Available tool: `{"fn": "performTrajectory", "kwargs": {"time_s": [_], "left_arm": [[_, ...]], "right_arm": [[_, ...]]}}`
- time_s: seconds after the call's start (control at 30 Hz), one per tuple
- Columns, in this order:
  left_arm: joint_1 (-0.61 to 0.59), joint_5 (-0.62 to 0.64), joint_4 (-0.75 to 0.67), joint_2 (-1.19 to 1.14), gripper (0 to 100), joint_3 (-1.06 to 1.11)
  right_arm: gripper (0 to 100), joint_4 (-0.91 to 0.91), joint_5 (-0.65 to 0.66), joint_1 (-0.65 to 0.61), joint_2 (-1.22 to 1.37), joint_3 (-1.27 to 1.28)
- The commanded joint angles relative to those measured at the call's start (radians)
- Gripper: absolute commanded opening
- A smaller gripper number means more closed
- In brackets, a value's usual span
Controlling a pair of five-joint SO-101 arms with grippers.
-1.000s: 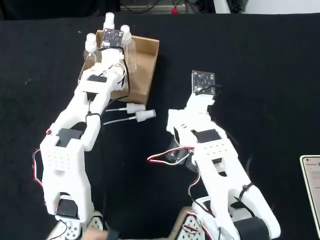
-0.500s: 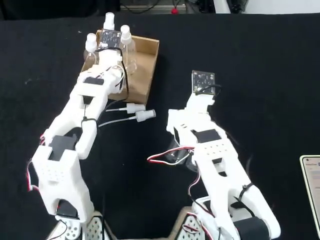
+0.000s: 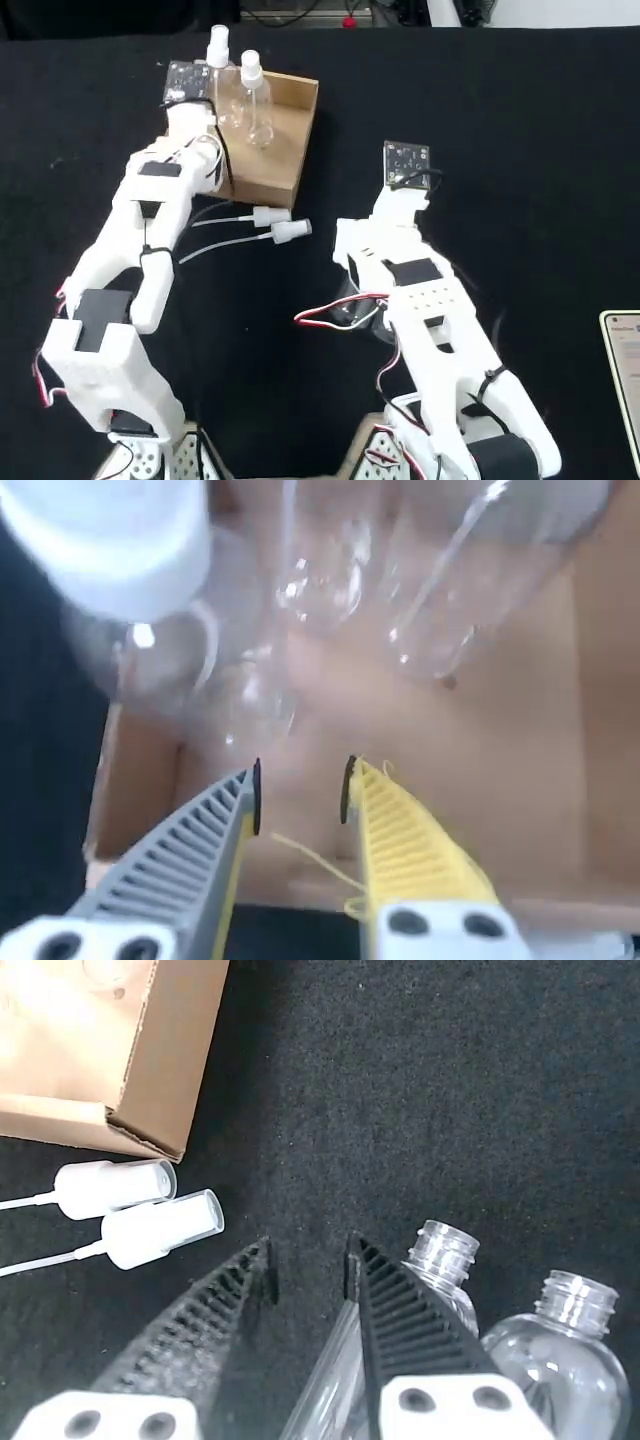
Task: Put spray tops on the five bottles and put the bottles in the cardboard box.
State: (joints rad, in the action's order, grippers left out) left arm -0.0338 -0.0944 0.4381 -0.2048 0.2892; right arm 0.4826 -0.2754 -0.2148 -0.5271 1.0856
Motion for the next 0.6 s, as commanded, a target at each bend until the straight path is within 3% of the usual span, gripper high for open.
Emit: {"fn": "performTrajectory", "kwargs": {"time_s": [0.0,0.57], "left_arm": [[-0.025,-0.005,0.017,0.06,15,-0.022],[-0.145,0.002,-0.005,0.06,15,-0.002]], "right_arm": [[11.7,-0.029,0.011,0.017,-0.039,-0.019],[11.7,-0.028,0.011,0.017,-0.039,-0.019]]}}
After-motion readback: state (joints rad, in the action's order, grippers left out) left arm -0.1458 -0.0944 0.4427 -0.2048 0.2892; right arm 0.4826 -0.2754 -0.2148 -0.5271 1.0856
